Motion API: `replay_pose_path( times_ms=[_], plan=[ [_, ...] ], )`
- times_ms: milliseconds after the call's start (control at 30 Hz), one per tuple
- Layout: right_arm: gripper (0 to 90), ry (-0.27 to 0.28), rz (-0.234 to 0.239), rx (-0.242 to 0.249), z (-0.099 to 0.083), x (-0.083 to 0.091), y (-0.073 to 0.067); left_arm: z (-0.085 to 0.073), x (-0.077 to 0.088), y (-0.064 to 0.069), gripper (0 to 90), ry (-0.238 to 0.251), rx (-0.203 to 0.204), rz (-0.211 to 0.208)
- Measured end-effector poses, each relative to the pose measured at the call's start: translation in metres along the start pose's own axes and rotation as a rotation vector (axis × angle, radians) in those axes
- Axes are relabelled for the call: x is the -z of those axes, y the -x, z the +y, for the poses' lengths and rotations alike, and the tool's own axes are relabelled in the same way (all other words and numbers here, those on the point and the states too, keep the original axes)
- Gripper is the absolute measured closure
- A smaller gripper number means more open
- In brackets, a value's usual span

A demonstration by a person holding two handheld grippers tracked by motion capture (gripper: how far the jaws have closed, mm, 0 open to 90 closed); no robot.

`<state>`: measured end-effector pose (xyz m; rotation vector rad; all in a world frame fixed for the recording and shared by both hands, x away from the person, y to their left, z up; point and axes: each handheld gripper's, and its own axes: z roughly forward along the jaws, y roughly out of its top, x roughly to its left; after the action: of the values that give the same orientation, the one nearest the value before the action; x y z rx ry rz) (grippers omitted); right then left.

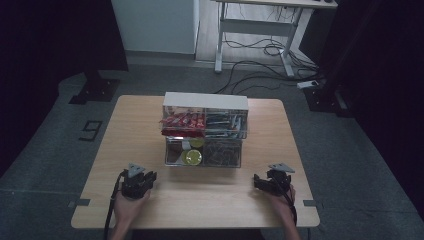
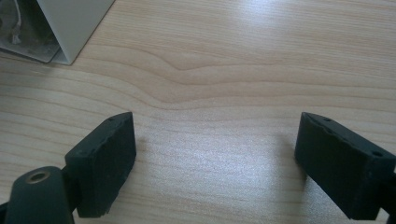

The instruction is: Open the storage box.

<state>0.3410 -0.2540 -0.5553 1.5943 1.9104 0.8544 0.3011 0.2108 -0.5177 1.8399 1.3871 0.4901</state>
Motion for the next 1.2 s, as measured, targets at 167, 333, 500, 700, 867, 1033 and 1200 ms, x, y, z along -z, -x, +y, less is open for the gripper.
replay_pose_path(
  times_ms=[167, 333, 500, 700, 867, 1033, 1200],
  plan=[
    [12.3, 0.001, 0.002, 0.000, 0.000, 0.000, 0.000, 0.004, 0.009, 0.006, 88.6, 0.043, -0.015, -0.040],
    [12.3, 0.001, 0.002, 0.000, 0.000, 0.000, 0.000, 0.009, 0.018, 0.012, 90.0, 0.069, -0.013, -0.097],
    [12.5, 0.001, 0.001, 0.000, 0.000, 0.000, 0.000, 0.020, 0.026, 0.019, 90.0, 0.087, -0.027, -0.135],
    [12.6, 0.001, -0.002, -0.002, 0.000, 0.000, 0.000, 0.031, 0.029, 0.028, 90.0, 0.095, -0.024, -0.194],
    [12.7, 0.003, -0.005, -0.004, 0.000, 0.000, 0.000, 0.045, 0.033, 0.035, 90.0, 0.104, -0.024, -0.215],
    [12.7, 0.002, -0.005, -0.003, 0.000, 0.000, 0.000, 0.061, 0.040, 0.043, 90.0, 0.121, -0.036, -0.230],
    [12.9, 0.004, -0.005, -0.004, 0.000, 0.000, 0.000, 0.073, 0.043, 0.050, 90.0, 0.130, -0.042, -0.247]
  ],
)
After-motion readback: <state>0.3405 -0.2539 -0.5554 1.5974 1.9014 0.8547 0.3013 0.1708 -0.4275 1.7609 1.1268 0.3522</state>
